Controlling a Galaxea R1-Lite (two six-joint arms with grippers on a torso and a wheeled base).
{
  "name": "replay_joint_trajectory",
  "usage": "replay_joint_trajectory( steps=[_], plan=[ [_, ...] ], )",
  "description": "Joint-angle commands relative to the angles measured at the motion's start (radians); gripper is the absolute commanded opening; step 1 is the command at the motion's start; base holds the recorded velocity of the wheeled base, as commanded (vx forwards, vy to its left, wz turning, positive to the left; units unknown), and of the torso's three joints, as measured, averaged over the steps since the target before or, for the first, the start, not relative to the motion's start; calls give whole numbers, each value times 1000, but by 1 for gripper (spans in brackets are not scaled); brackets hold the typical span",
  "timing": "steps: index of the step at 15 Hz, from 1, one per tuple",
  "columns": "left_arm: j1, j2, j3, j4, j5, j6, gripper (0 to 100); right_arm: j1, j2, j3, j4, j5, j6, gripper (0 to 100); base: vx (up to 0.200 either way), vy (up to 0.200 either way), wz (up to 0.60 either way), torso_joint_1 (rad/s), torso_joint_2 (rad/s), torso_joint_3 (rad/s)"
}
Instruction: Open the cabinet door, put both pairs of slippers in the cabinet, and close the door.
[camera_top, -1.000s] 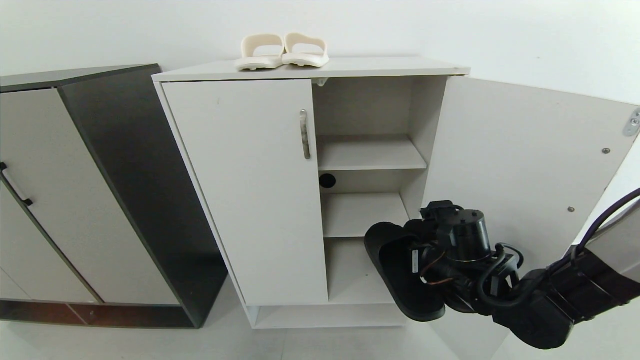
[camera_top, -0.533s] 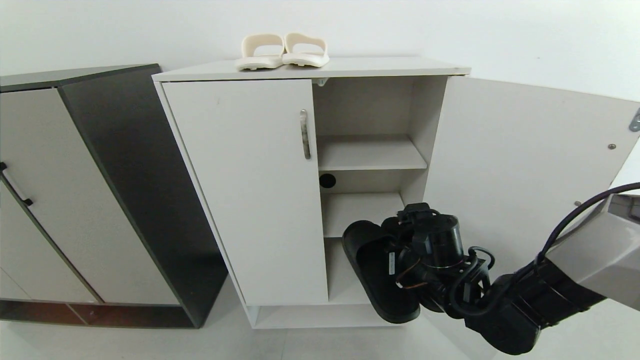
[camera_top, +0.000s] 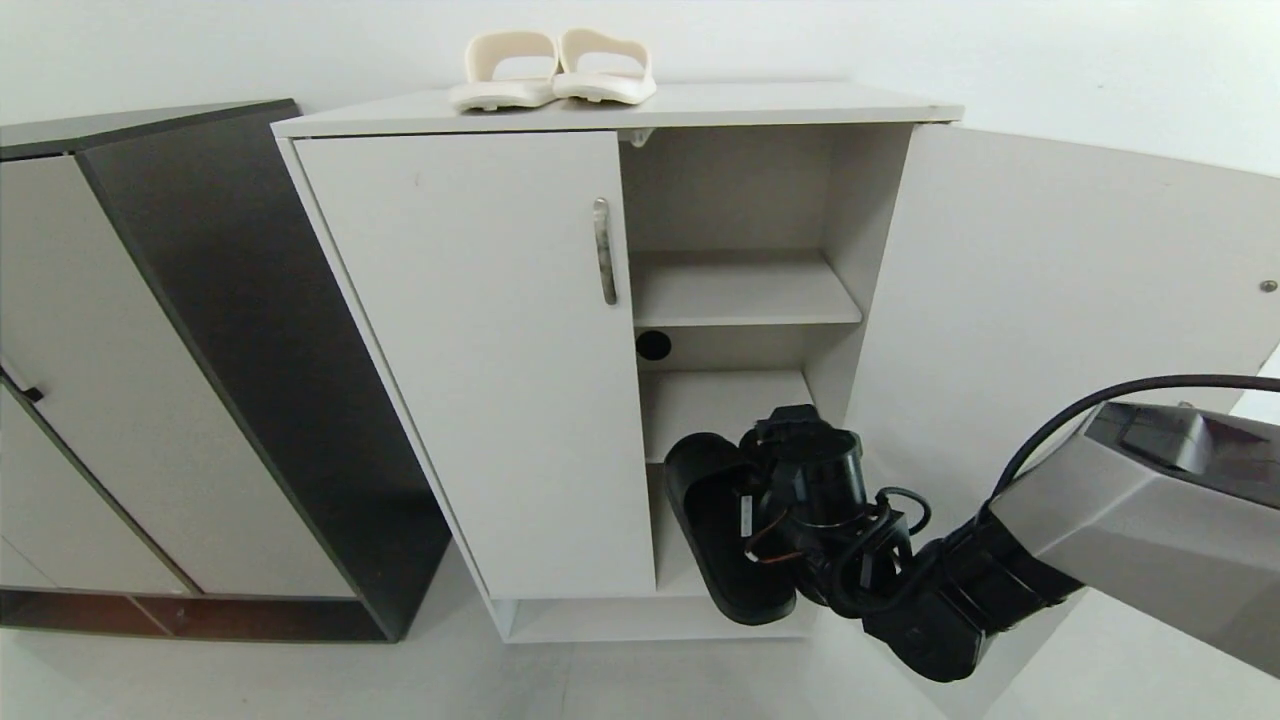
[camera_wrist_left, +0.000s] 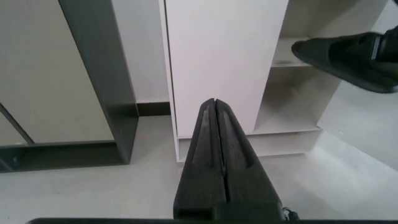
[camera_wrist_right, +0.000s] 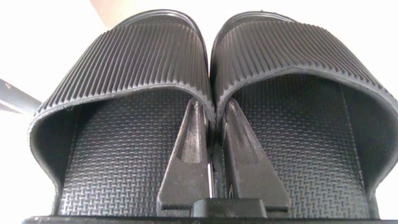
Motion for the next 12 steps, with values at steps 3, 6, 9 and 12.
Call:
replay_joint_trajectory(
  steps=[3, 6, 9, 12],
  plan=[
    [0, 2, 0, 0, 0, 0, 0, 3, 66, -25, -27, -20, 1, 0, 0, 0, 0, 1, 4, -190],
    [0, 0, 0, 0, 0, 0, 0, 4, 96, -59, -88, -122, -35, 0, 0, 0, 0, 5, 4, -201],
    [0, 2, 0, 0, 0, 0, 0, 12, 108, -57, -202, -181, -98, 0, 0, 0, 0, 1, 2, -201],
    [0, 0, 0, 0, 0, 0, 0, 10, 162, -54, -401, -222, -222, 0, 0, 0, 0, 1, 1, -43]
  ],
)
